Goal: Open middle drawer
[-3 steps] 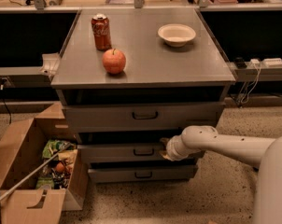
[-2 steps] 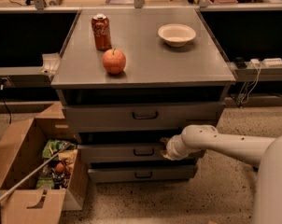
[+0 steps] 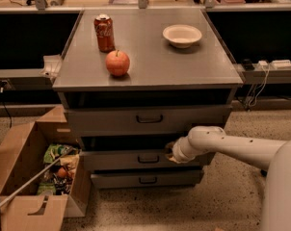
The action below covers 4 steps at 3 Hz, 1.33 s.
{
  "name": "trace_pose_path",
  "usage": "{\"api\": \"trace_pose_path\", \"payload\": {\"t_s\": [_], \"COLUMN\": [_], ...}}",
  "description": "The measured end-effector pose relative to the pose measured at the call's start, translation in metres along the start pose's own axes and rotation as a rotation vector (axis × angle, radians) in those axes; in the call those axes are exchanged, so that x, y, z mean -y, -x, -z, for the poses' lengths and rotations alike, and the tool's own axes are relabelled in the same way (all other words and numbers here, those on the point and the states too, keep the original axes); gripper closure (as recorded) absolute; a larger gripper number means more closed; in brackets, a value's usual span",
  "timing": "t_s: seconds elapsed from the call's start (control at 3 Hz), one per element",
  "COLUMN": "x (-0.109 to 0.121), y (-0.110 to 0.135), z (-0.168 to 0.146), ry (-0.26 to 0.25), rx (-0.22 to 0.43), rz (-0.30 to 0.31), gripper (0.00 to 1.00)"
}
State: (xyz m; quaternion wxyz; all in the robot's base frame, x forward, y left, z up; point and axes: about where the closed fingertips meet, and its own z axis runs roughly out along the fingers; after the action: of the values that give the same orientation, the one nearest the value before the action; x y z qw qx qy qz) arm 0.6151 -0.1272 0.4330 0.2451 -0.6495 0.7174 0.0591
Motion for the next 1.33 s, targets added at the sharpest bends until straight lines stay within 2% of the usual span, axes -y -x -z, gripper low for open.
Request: {"api": "trace_pose_path", "payload": {"t_s": [0.33, 0.67, 1.0, 1.33], "x": [0.0000, 0.0000, -0.0001, -0.0002], "y": [0.0000, 0.0000, 0.0000, 0.0000], "z": [0.0000, 0.0000, -0.0001, -0.0003], "ry": [0.000, 0.000, 0.000, 0.001], "rx": [0.000, 0.000, 0.000, 0.000], "rz": [0.000, 0.000, 0.000, 0.001], "gripper": [0.50, 0.19, 0.00, 0.00]}}
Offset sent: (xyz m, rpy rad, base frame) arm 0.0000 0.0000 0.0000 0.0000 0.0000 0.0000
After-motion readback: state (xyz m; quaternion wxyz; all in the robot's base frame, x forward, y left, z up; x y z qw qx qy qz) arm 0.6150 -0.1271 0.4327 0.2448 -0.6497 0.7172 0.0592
